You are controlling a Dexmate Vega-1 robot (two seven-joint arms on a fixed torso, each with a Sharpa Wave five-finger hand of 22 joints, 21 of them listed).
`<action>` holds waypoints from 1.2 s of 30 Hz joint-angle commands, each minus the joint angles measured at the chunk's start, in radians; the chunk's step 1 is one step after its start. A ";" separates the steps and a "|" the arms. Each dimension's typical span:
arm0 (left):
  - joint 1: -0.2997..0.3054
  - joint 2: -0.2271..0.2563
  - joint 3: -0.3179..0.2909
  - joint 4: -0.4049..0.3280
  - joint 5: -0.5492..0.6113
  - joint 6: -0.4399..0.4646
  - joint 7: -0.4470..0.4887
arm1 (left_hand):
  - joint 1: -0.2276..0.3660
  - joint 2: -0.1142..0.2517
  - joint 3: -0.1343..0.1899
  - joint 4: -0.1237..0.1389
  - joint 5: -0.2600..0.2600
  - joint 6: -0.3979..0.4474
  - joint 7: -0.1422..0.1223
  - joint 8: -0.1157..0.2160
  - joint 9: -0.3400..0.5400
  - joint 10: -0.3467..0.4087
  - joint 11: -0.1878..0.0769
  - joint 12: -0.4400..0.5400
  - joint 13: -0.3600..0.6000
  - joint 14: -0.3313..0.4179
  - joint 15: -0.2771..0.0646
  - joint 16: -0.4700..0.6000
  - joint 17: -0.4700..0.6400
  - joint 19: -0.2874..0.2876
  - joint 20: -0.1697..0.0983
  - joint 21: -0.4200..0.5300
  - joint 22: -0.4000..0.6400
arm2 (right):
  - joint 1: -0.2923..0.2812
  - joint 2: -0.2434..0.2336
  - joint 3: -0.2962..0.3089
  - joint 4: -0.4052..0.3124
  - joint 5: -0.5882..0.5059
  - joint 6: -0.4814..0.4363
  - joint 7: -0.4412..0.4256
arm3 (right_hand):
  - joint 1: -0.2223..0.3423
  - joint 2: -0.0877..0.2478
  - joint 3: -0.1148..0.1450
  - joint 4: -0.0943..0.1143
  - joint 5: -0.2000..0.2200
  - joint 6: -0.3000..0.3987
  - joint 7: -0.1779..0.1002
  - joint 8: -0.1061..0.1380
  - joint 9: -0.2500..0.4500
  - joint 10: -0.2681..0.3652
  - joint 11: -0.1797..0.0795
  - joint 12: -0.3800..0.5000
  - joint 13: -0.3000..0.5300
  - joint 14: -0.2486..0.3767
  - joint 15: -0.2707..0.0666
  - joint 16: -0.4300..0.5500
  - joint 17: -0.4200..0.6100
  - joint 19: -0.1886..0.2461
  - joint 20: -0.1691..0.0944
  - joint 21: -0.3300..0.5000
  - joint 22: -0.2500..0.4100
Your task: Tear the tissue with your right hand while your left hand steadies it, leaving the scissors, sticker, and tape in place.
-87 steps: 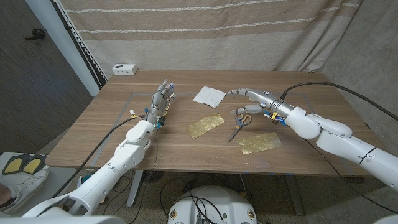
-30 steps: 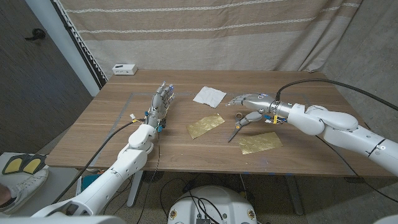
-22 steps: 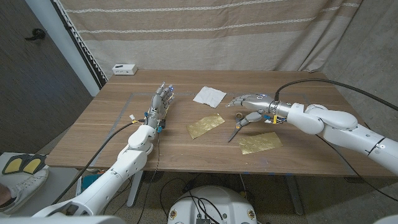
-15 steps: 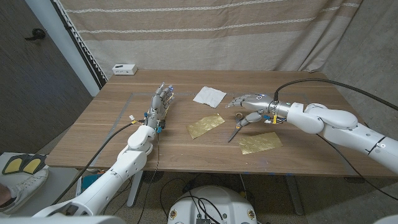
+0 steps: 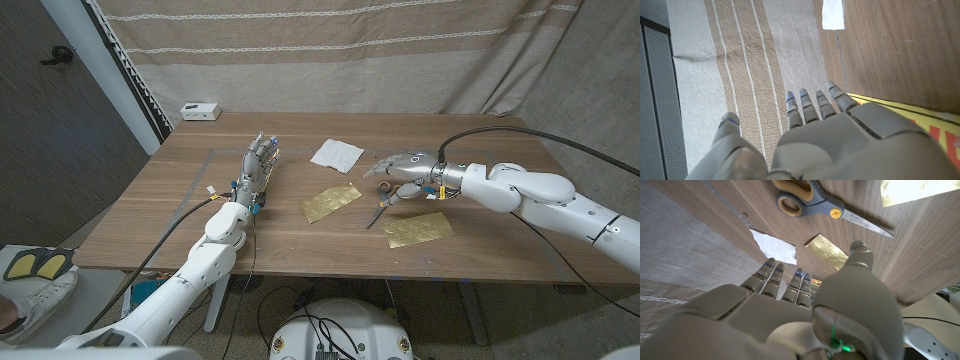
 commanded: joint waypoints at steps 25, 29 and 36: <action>0.031 0.010 0.001 -0.052 0.018 0.004 0.027 | -0.009 0.004 -0.012 -0.004 0.009 0.016 0.003 0.005 0.002 0.014 0.000 0.002 0.005 0.013 -0.112 0.007 0.003 0.008 -0.083 0.002 0.004 | 0.046 -0.029 -0.027 0.018 -0.089 0.065 0.080 | 0.060 0.022 0.015 0.002 0.010 0.019 -0.002 0.002 0.006 0.051 -0.014 0.012 0.004 0.020 -0.189 0.008 0.004 0.017 -0.135 0.006 0.004; 0.029 0.011 0.004 -0.051 0.017 0.008 0.022 | -0.009 0.004 -0.014 -0.005 0.010 0.016 0.003 0.004 0.002 0.016 0.002 0.002 0.005 0.013 -0.112 0.007 0.003 0.007 -0.082 0.001 0.004 | 0.051 -0.027 -0.030 0.021 -0.100 0.073 0.078 | 0.066 0.026 0.018 0.002 0.011 0.018 -0.002 0.001 0.006 0.051 -0.015 0.011 0.004 0.019 -0.190 0.007 0.004 0.017 -0.136 0.006 0.004; 0.030 0.011 0.002 -0.053 0.019 0.008 0.027 | -0.010 0.005 -0.016 -0.005 0.011 0.016 0.003 0.003 0.002 0.016 0.001 0.002 0.005 0.014 -0.112 0.006 0.003 0.008 -0.082 0.002 0.004 | 0.059 -0.017 -0.040 0.037 -0.123 0.081 0.067 | 0.079 0.036 0.024 0.002 0.012 0.021 -0.005 0.002 0.006 0.056 -0.014 0.012 0.005 0.018 -0.190 0.007 0.004 0.017 -0.135 0.005 0.005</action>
